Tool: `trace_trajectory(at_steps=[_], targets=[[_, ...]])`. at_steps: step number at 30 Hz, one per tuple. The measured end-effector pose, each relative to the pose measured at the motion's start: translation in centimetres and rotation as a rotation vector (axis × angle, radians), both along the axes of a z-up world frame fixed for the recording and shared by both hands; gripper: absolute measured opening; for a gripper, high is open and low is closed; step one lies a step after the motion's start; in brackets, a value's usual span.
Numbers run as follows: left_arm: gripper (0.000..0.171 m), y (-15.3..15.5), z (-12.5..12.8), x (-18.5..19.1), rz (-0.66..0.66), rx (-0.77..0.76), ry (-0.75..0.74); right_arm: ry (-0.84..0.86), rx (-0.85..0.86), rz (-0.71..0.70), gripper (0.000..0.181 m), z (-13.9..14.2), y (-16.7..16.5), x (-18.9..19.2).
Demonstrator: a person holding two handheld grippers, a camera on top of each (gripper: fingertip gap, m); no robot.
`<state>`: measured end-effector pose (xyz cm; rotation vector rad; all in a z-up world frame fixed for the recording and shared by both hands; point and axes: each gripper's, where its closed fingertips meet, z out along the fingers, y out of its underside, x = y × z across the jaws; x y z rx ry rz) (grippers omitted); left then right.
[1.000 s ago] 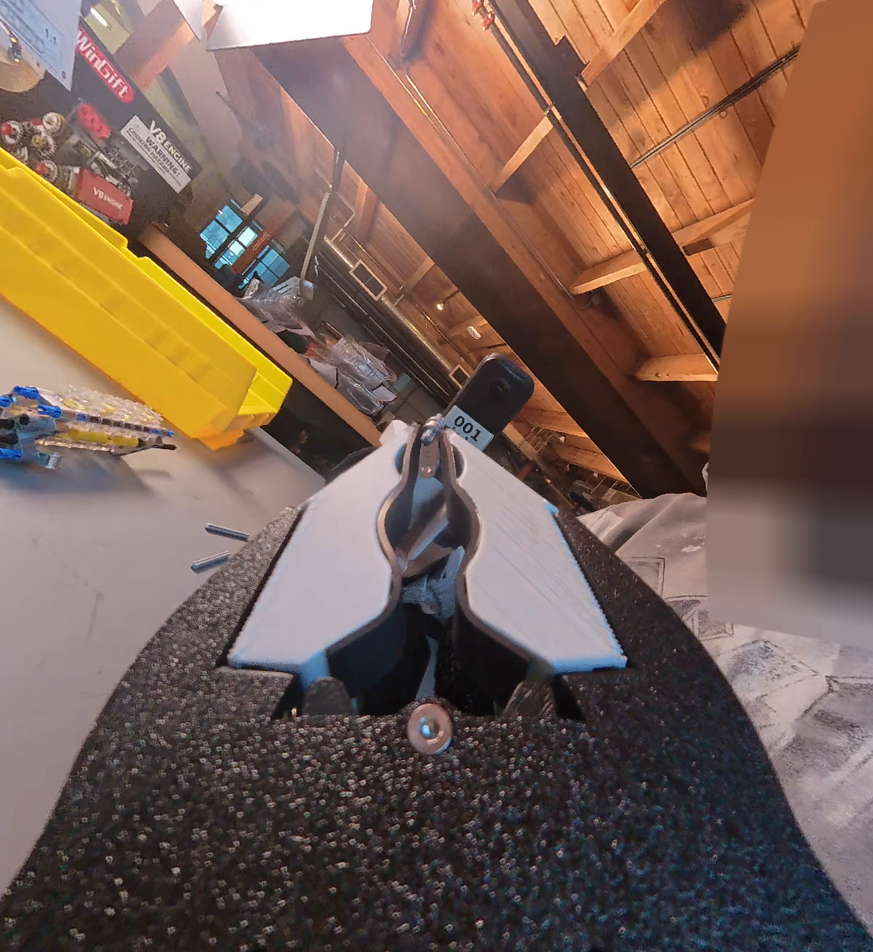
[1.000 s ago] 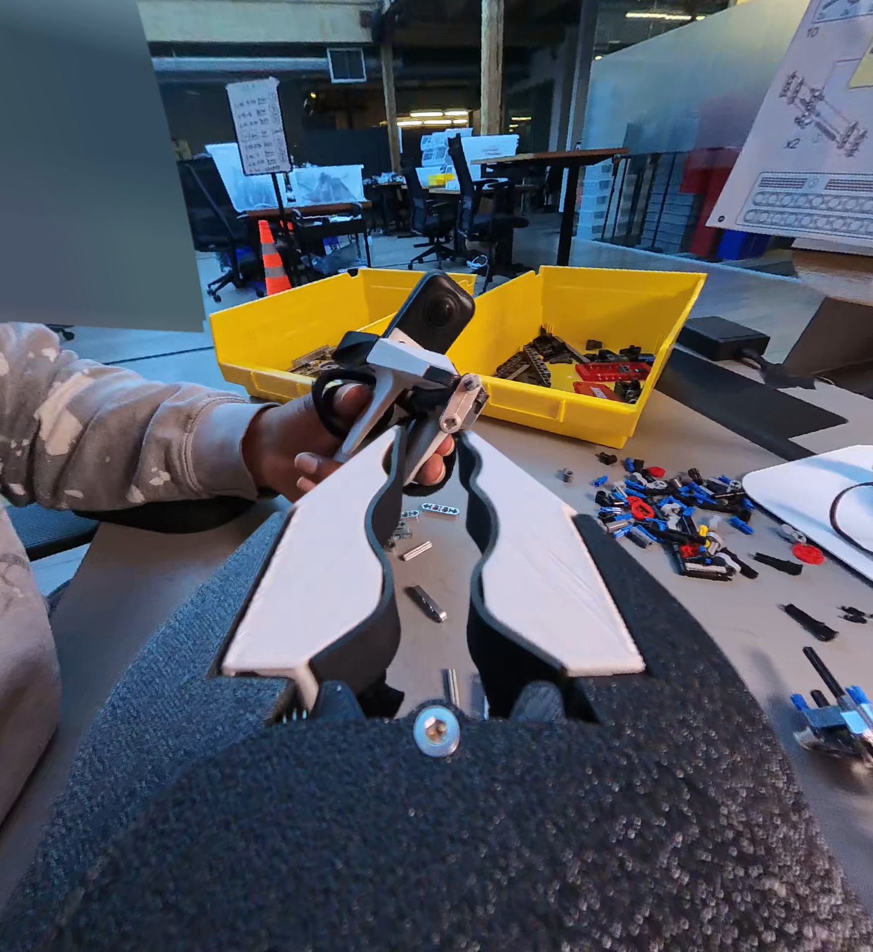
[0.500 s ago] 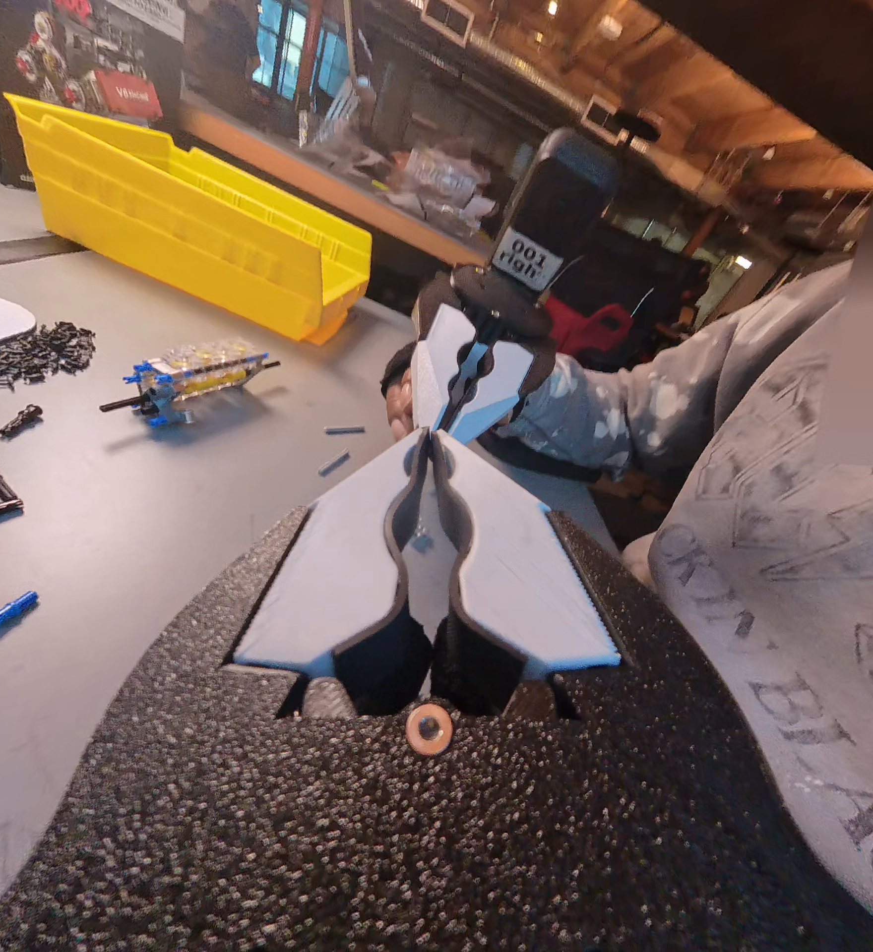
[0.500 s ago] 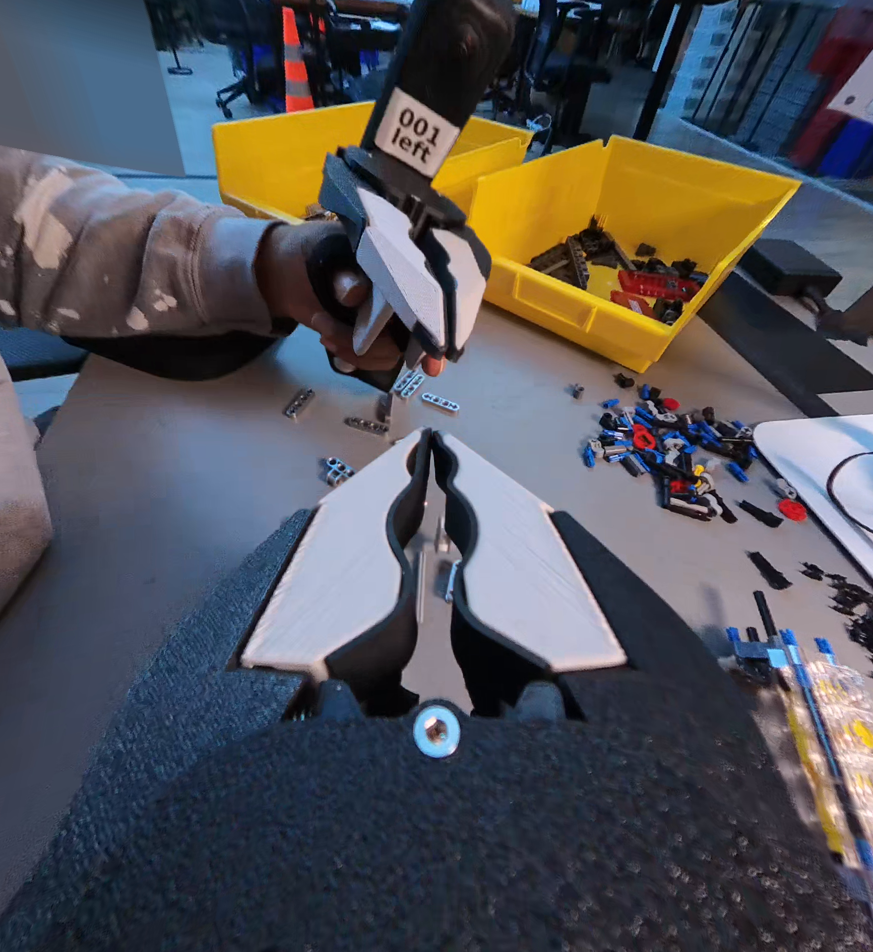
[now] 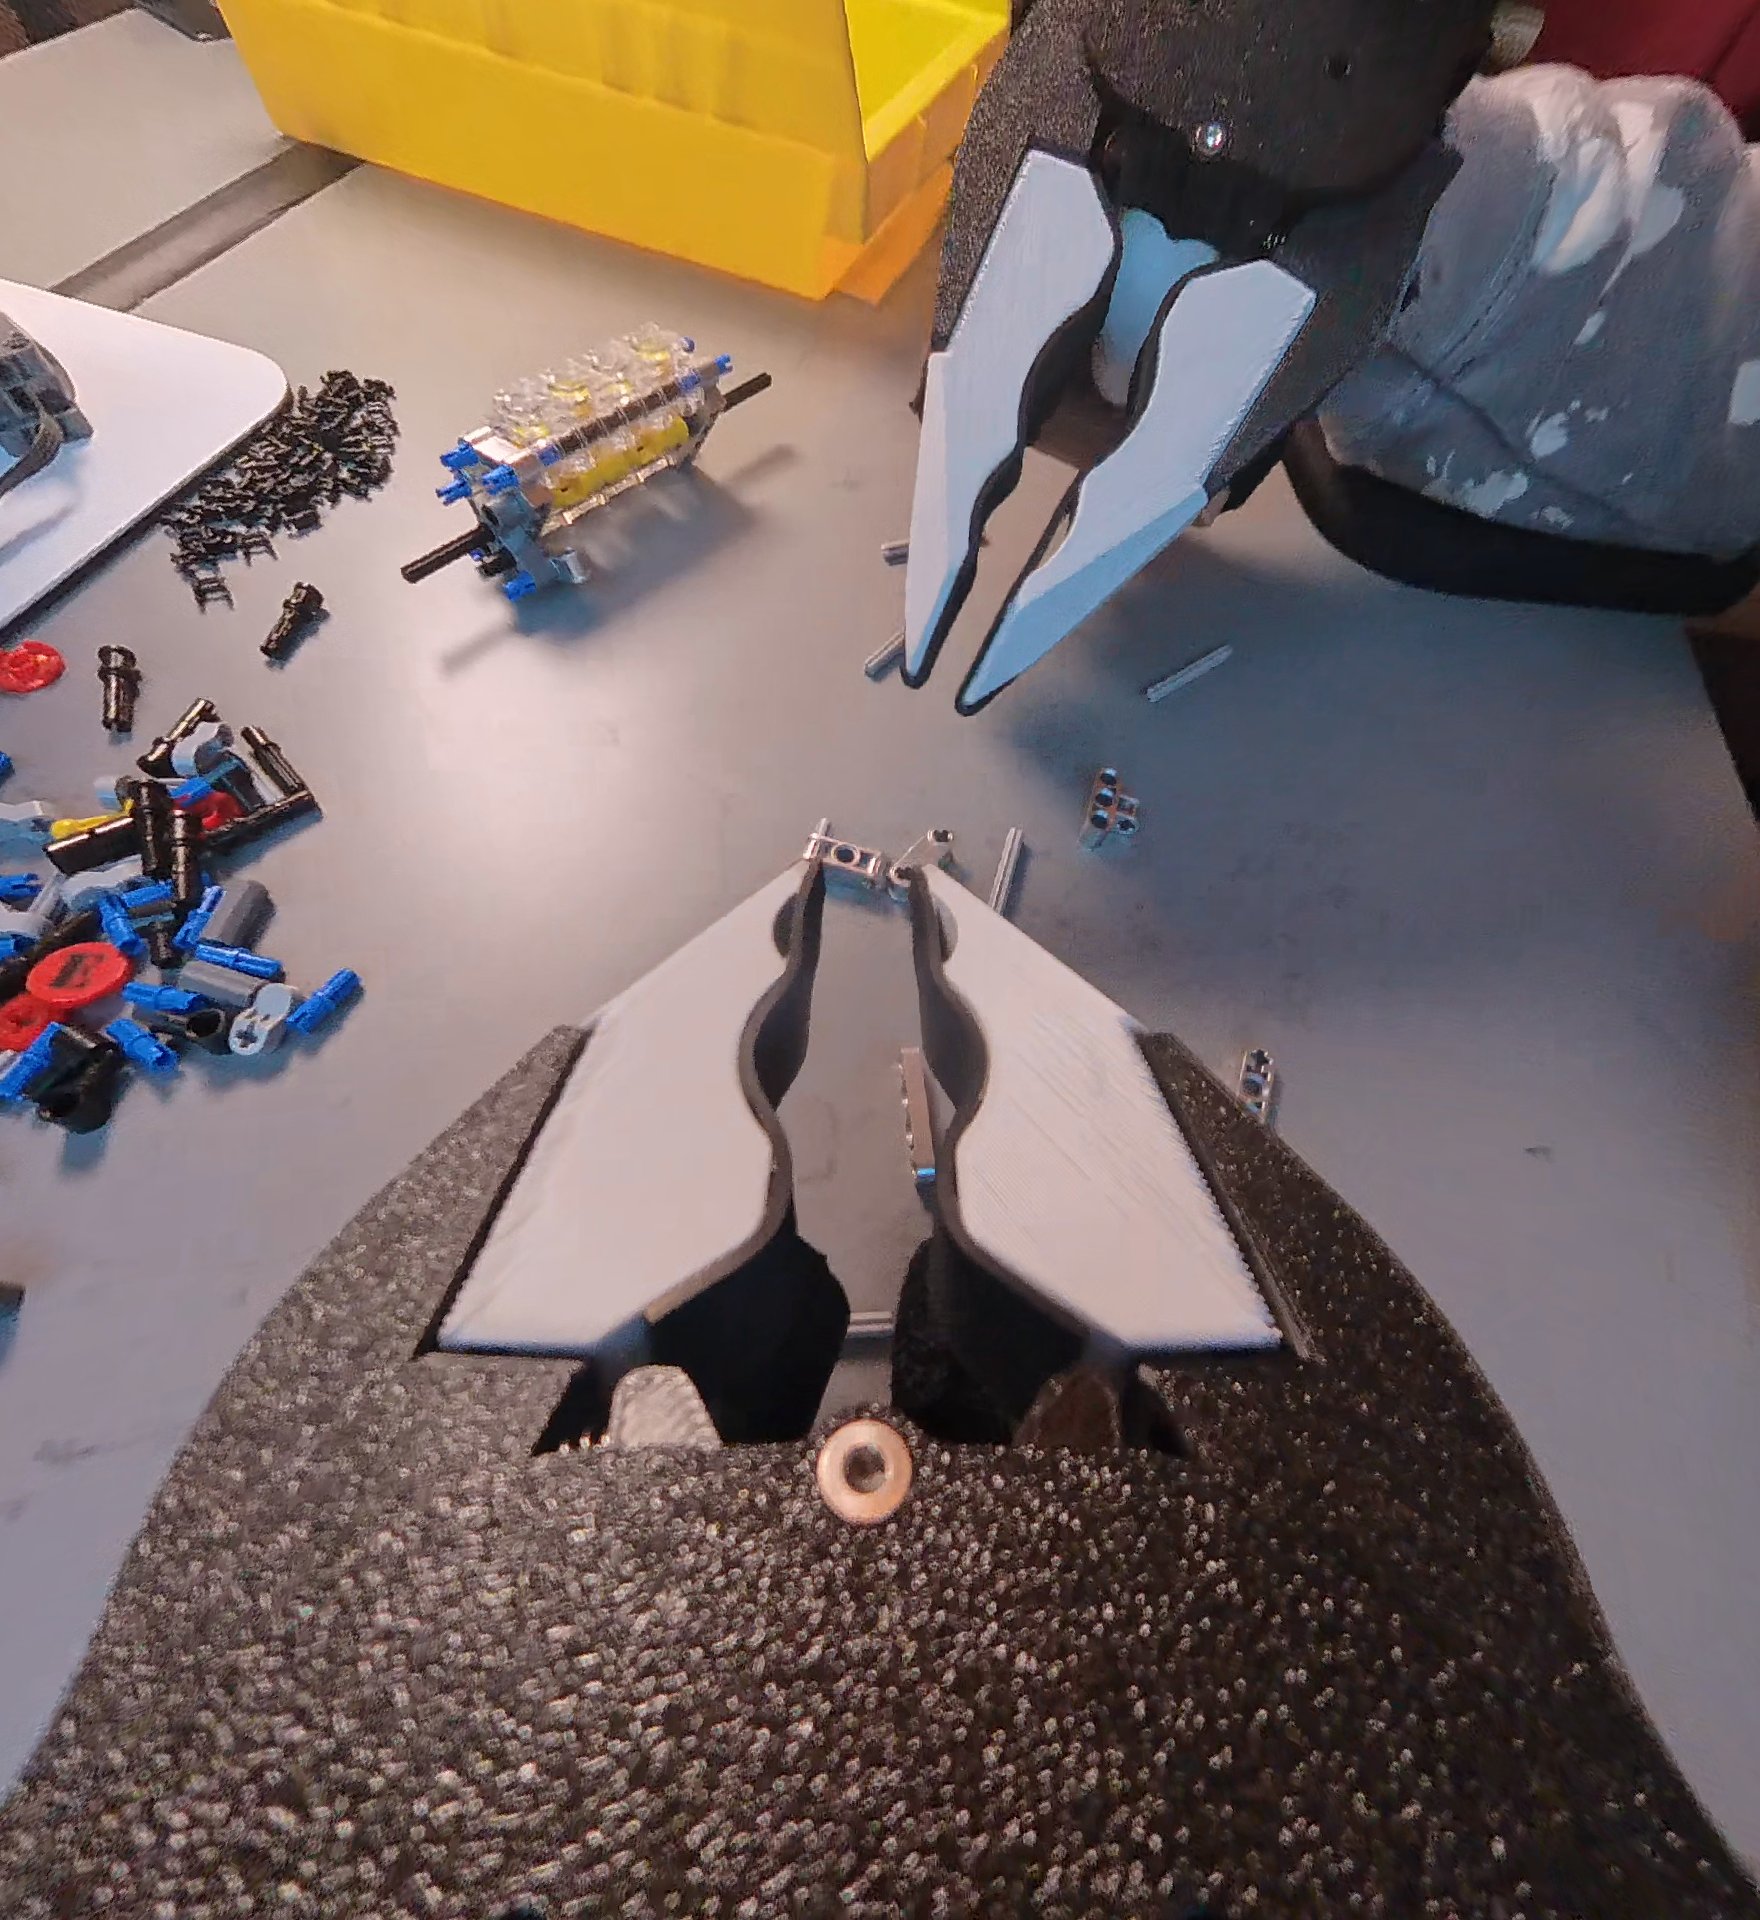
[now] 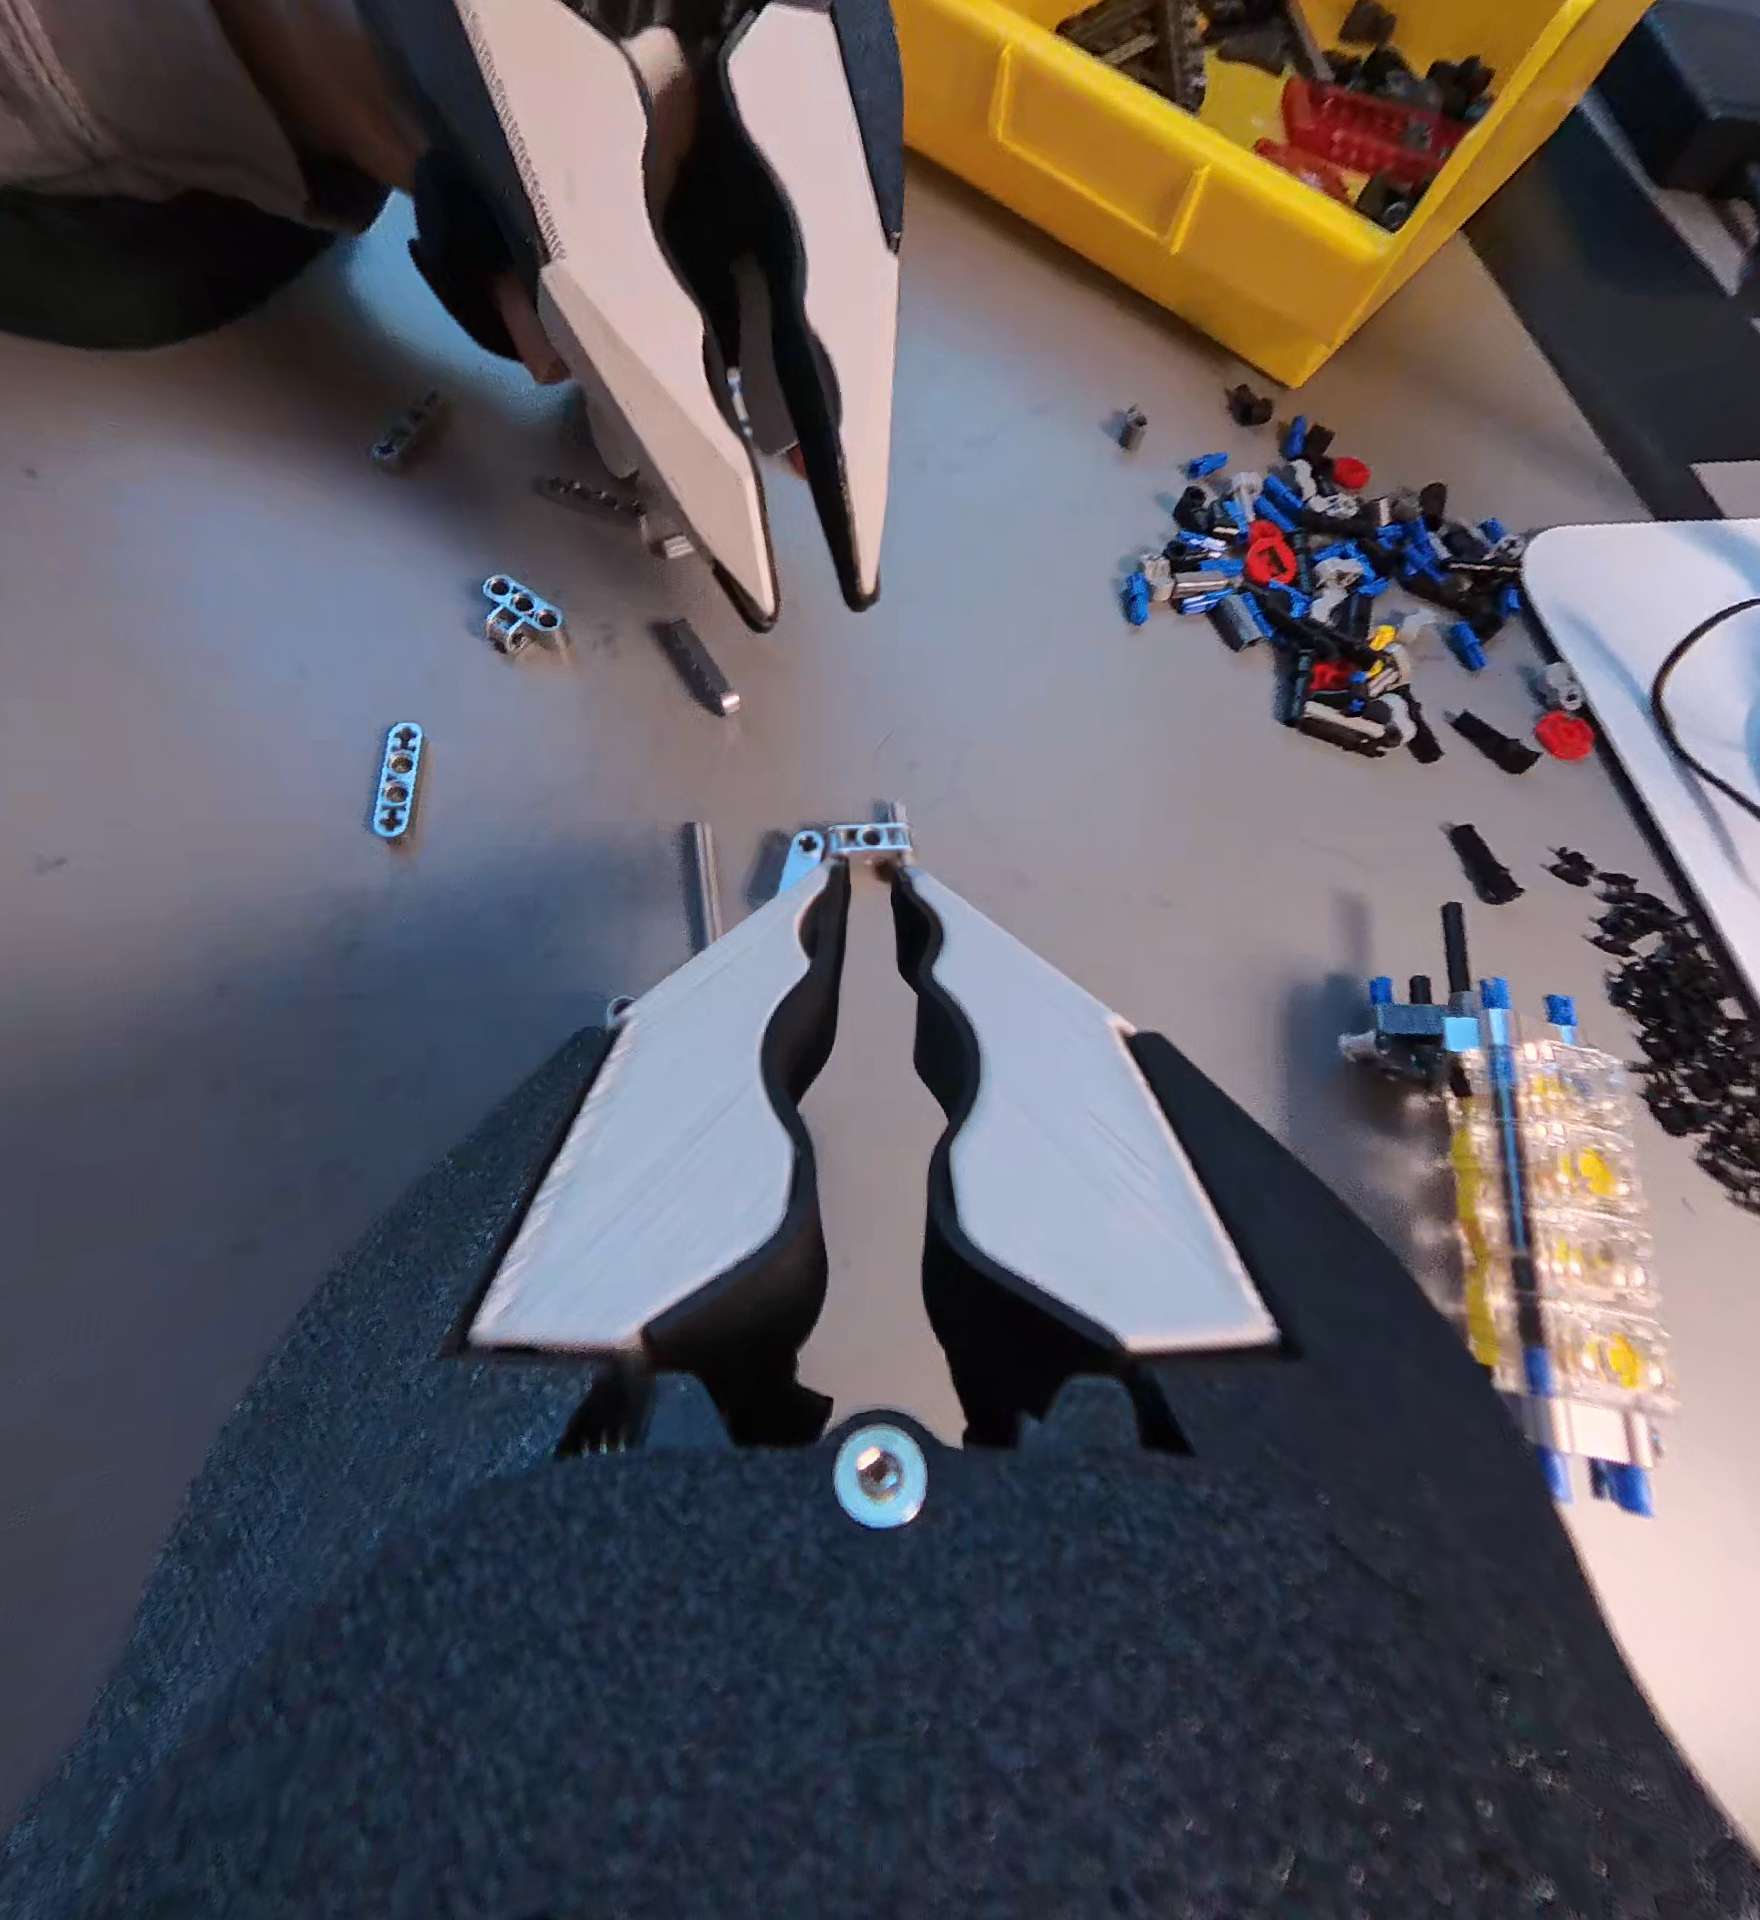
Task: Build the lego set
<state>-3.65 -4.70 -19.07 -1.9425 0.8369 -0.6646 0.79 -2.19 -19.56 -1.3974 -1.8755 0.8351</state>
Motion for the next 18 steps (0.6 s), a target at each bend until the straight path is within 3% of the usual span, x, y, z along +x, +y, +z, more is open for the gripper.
trace_trajectory(at_steps=[8,18], targets=[[0.017,1.1,-2.2,0.9,-0.032,0.027,0.198,-0.12,-0.003,0.098,0.008,-2.1,-2.3,0.3],[0.015,2.5,-4.6,1.9,-0.116,-0.121,0.338,-0.143,0.009,0.096,0.01,-2.2,-2.3,0.8]])
